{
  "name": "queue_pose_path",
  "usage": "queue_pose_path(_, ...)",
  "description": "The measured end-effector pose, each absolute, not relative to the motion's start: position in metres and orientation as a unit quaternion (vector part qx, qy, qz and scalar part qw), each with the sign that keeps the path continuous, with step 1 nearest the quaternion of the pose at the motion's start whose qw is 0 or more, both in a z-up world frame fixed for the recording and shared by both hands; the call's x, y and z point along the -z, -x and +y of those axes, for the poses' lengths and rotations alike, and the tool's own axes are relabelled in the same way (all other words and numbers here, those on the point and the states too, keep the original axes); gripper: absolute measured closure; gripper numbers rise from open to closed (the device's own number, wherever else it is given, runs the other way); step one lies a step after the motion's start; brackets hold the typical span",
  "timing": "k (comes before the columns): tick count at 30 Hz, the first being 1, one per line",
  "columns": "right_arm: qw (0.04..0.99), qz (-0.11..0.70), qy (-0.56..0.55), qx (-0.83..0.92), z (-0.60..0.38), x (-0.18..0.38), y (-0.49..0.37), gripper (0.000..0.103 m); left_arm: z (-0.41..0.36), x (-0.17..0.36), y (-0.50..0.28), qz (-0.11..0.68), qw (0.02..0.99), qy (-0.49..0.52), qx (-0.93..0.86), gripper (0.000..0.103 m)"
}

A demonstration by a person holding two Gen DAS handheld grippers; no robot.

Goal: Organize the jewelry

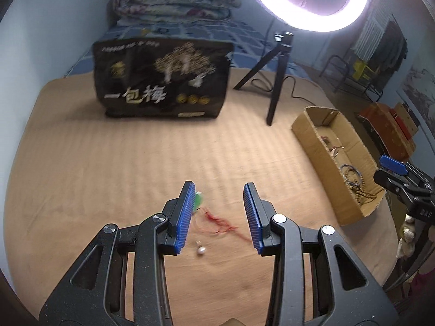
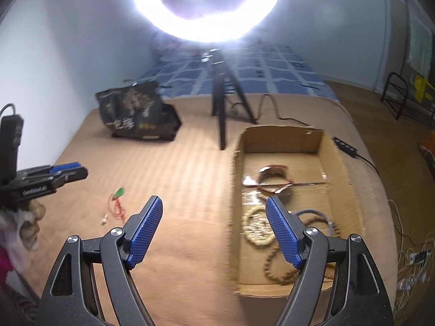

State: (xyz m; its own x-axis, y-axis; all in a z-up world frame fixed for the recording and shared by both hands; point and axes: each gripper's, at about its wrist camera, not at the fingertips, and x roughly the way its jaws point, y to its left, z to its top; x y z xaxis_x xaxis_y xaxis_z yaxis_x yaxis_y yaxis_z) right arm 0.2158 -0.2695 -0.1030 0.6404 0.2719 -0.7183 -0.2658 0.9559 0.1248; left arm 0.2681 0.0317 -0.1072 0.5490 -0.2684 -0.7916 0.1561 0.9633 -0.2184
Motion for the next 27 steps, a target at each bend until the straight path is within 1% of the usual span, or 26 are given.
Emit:
queue_pose_path(7, 0.894, 0.407, 0.013, -0.187, -0.234, 0.117, -0.213, 0.025, 0.051, 0.129, -0.252, 0.474, 0.870, 0.051, 0.125, 0.066)
queue_pose_path(18, 0.879, 0.417, 0.009, -0.230, -0.193, 0.137, -0.227, 0.025, 0.050, 0.158, -0.234, 0.495, 0.852, 0.043, 0.163, 0.066)
queue_pose_path(19, 0.877, 0.418, 0.007, -0.236, -0.188, 0.141, -0.229, 0.025, 0.048, 0.163, -0.233, 0.500, 0.849, 0.042, 0.168, 0.067)
queue_pose_path(20, 0.875, 0.420, 0.005, -0.240, -0.184, 0.143, -0.231, 0.025, 0.046, 0.166, -0.232, 0.503, 0.846, 0.039, 0.171, 0.073)
queue_pose_path(21, 0.873, 0.422, 0.003, -0.243, -0.181, 0.145, -0.233, 0.025, 0.044, 0.169, -0.232, 0.506, 0.844, 0.035, 0.173, 0.076)
queue_pose_path(27, 0.858, 0.437, -0.007, -0.270, -0.150, 0.161, -0.252, 0.025, 0.037, 0.184, -0.234, 0.515, 0.838, 0.026, 0.176, 0.076)
